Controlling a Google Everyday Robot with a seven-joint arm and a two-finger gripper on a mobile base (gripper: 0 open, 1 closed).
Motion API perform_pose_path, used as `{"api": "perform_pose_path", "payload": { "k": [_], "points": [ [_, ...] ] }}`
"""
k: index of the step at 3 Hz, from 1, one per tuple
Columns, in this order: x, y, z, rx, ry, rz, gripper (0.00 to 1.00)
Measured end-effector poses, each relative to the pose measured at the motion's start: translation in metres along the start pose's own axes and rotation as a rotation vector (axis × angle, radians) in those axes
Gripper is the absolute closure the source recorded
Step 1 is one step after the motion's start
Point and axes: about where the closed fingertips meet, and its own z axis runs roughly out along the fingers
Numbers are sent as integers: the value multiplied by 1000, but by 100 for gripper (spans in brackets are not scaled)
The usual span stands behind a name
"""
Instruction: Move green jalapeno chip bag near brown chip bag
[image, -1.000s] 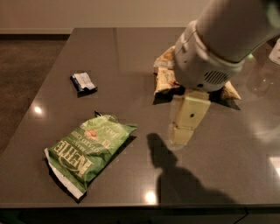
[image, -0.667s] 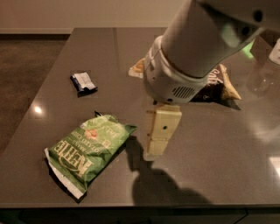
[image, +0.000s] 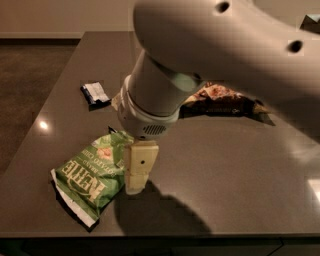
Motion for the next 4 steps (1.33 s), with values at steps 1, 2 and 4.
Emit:
{"api": "perform_pose_path", "payload": {
  "k": [1, 2, 4],
  "points": [
    [-4, -4, 43, -40, 21, -21, 0],
    [3, -8, 75, -90, 53, -40, 0],
    [16, -26, 61, -172, 21, 28, 36]
  ]
}}
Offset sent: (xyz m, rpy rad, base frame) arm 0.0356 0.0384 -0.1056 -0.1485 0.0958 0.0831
